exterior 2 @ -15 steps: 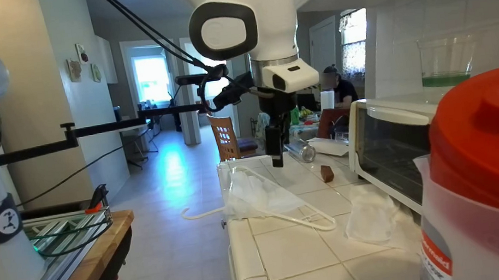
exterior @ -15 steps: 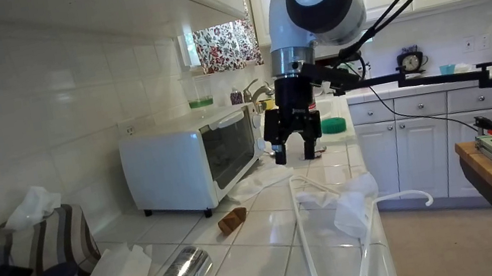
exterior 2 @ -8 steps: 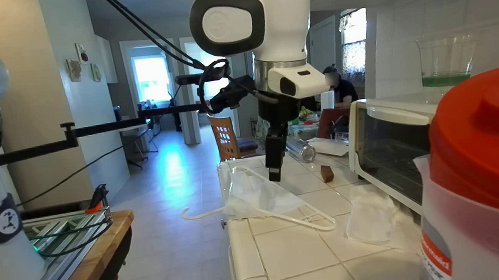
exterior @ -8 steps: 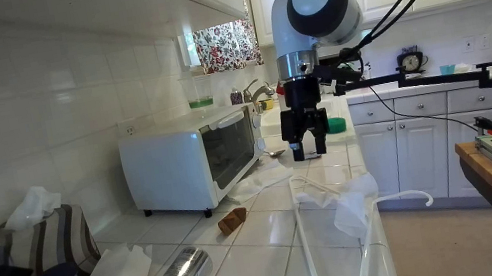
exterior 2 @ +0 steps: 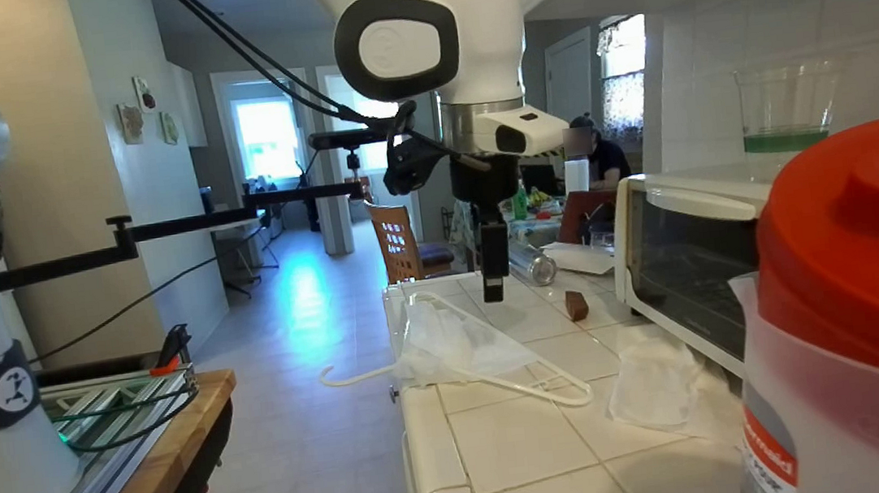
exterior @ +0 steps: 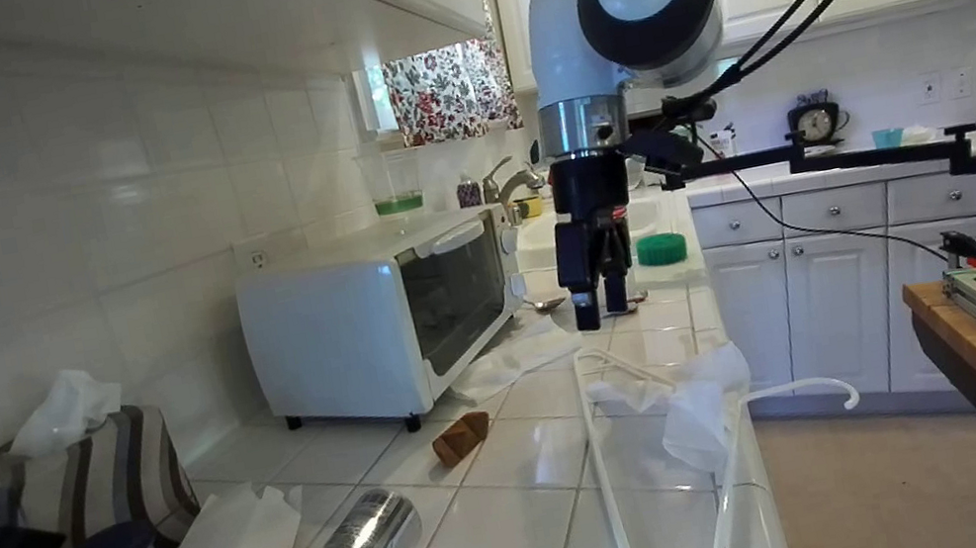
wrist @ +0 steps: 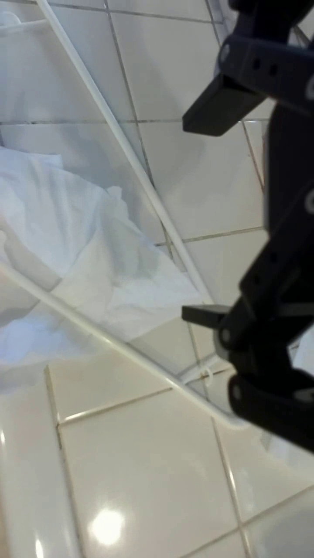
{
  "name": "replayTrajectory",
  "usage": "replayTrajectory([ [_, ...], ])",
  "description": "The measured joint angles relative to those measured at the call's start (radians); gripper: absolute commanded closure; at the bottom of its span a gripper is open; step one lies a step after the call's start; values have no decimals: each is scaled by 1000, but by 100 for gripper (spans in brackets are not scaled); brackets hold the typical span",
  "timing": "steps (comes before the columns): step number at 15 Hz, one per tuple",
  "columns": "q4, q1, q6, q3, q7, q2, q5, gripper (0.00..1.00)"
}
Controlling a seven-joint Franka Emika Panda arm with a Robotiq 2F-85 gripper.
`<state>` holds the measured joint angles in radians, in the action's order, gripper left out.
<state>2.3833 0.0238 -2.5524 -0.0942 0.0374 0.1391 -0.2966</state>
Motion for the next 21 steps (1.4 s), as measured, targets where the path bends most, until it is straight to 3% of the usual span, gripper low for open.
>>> replayTrajectory([
  [8,0,3,1,0,-44,-3,-15,0],
  [13,7,16,14,-65,-266,-27,-107,0],
  [17,43,33,113,-87,-392,-78,-132,0],
  [21,100,33,229,-62,-401,-147,-52,0],
])
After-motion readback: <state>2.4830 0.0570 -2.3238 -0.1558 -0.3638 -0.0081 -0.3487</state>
